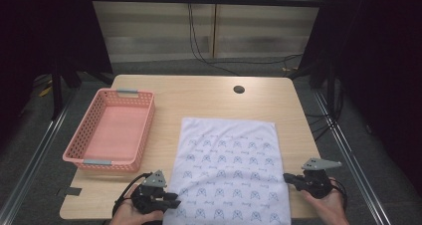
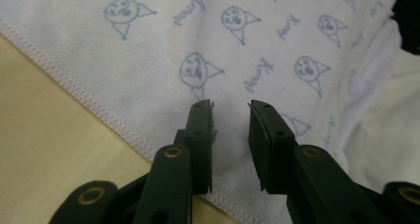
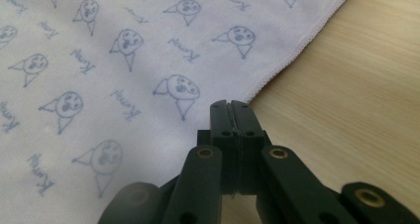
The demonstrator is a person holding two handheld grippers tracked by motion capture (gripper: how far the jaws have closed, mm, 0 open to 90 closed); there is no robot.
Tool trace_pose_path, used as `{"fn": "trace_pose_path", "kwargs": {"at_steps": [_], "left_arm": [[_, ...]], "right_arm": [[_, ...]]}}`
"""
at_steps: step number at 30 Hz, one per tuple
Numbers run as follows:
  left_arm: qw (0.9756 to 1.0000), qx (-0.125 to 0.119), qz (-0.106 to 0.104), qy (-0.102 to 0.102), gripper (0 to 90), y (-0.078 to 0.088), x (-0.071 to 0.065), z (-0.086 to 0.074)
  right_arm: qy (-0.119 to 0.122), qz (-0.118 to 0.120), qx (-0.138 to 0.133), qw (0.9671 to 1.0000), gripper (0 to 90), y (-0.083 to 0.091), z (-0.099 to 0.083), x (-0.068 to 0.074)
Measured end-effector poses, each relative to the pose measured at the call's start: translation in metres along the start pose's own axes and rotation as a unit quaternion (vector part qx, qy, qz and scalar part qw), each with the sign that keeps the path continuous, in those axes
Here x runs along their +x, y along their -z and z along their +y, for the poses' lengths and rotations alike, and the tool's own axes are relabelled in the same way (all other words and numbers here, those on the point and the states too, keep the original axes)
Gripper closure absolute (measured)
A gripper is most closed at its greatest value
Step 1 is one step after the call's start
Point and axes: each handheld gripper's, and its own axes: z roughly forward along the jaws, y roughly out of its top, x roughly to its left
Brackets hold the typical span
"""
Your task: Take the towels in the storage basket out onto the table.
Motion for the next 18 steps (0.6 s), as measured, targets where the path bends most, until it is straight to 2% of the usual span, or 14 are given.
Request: {"fn": "trace_pose_path", "kwargs": {"at_steps": [1, 2, 4, 5, 6, 7, 9, 11, 15, 16, 18], "left_arm": [[0.9996, 0.002, -0.024, 0.016, 71.8, 0.001, -0.002, -0.003], [0.9993, 0.003, -0.029, 0.023, 70.7, 0.002, -0.004, -0.004], [0.9997, -0.001, -0.023, 0.005, 66.5, 0.004, -0.007, -0.004], [0.9997, -0.018, -0.017, 0.005, 63.7, 0.007, -0.005, -0.001], [0.999, -0.04, -0.02, 0.009, 63.3, 0.009, -0.002, 0.002], [0.9974, -0.068, -0.021, 0.012, 63.3, 0.012, 0.004, 0.009], [0.9954, -0.095, -0.007, 0.013, 64.5, 0.012, 0.015, 0.022], [0.9948, -0.1, 0.011, 0.016, 65.9, 0.007, 0.026, 0.035], [0.9934, -0.11, 0.022, 0.026, 65.2, -0.006, 0.048, 0.057], [0.9933, -0.107, 0.035, 0.027, 64.0, -0.008, 0.052, 0.061], [0.9933, -0.102, 0.039, 0.036, 63.8, -0.017, 0.064, 0.07]], "right_arm": [[0.006, 0.002, 0.003, 1.0, 89.7, -0.001, 0.0, 0.002], [0.009, 0.005, 0.006, 0.9999, 88.8, -0.002, 0.0, 0.003], [0.007, 0.009, 0.003, 0.9999, 81.7, -0.002, 0.002, 0.004], [0.007, 0.013, -0.008, 0.9999, 76.6, 0.0, 0.003, 0.004], [0.003, 0.015, -0.022, 0.9996, 73.6, 0.002, 0.005, 0.003], [-0.003, 0.017, -0.029, 0.9994, 72.4, 0.003, 0.006, 0.003], [-0.008, 0.021, -0.049, 0.9985, 66.7, 0.004, 0.011, 0.002], [-0.012, 0.032, -0.064, 0.9974, 63.7, 0.0, 0.018, 0.004], [-0.005, 0.041, -0.062, 0.9972, 54.7, -0.012, 0.032, 0.006], [-0.006, 0.04, -0.061, 0.9973, 52.9, -0.016, 0.035, 0.006], [-0.005, 0.042, -0.053, 0.9977, 49.5, -0.025, 0.041, 0.003]]}}
